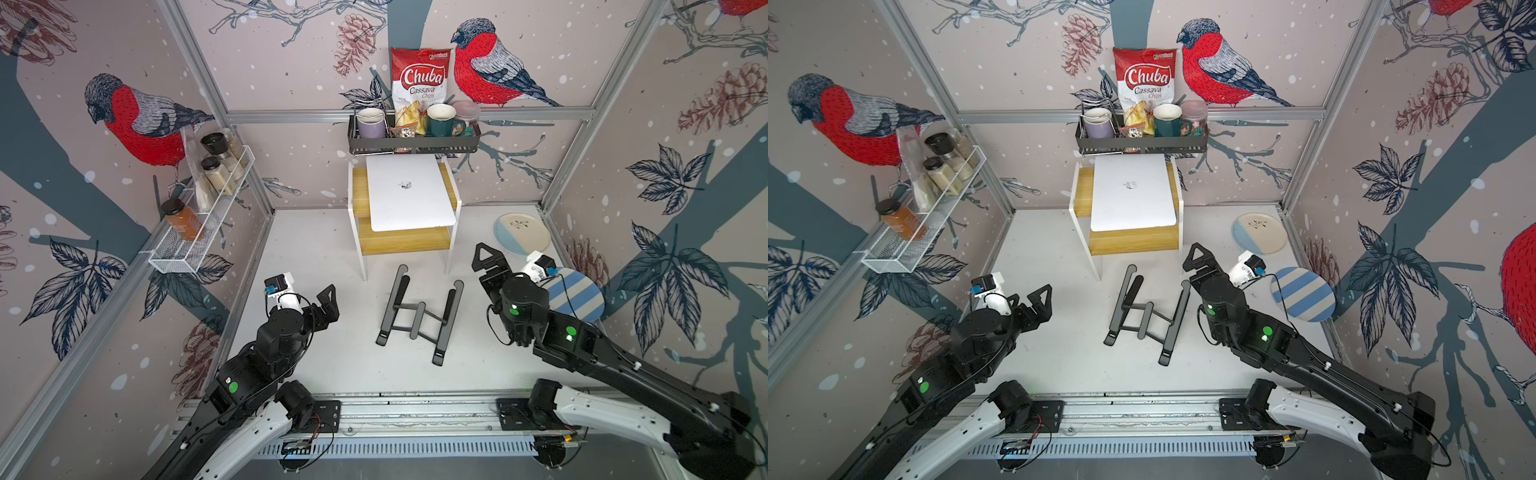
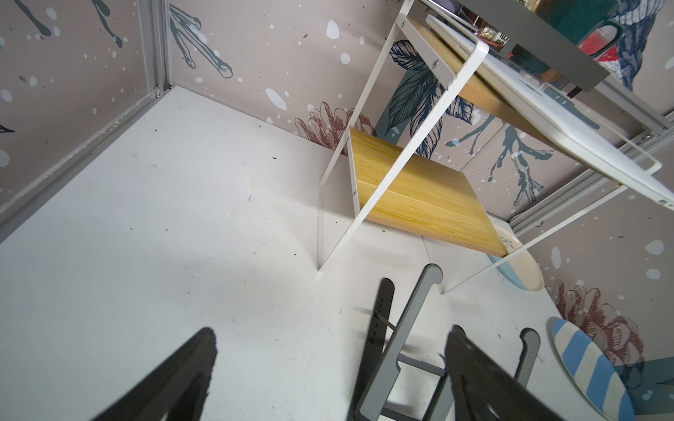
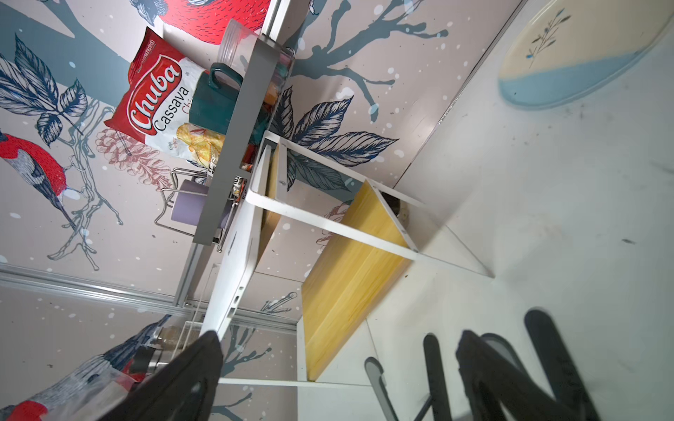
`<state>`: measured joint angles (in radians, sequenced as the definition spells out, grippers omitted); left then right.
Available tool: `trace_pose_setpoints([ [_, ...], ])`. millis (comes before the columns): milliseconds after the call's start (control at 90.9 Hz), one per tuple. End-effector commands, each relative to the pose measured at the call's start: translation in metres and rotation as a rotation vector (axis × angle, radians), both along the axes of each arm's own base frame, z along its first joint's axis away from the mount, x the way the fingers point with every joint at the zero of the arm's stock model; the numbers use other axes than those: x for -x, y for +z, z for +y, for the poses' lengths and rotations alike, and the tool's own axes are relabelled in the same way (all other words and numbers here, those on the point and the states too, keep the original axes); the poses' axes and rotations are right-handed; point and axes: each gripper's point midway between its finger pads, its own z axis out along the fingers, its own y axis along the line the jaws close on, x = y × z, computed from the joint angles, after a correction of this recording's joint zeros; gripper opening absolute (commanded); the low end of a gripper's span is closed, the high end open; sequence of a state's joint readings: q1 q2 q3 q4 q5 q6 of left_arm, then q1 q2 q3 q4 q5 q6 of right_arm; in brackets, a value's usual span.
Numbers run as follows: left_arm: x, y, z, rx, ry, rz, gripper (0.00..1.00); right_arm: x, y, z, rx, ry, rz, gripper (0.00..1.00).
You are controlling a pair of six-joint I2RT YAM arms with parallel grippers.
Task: Close the laptop lid and set it aside
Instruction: Reset both arms
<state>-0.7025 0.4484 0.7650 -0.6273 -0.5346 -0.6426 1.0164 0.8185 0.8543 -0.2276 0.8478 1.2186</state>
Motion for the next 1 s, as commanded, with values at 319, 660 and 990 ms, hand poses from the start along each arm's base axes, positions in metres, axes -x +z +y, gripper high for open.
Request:
trace_pose_setpoints([
  [319, -0.037, 0.002, 0.023, -0.333, 0.206, -0.065, 0.96, 0.027, -0.008, -0.104, 0.599, -0.259, -0.139, 1.00],
  [660, -0.071, -0.039, 0.074, -0.493, 0.450, 0.043, 0.96, -0.029, -0.056, -0.144, 0.741, -0.320, -0.062, 1.00],
  [990, -0.094, -0.094, 0.115, -0.664, 0.580, 0.135, 0.96, -0.088, -0.127, -0.187, 0.857, -0.320, 0.133, 1.00],
])
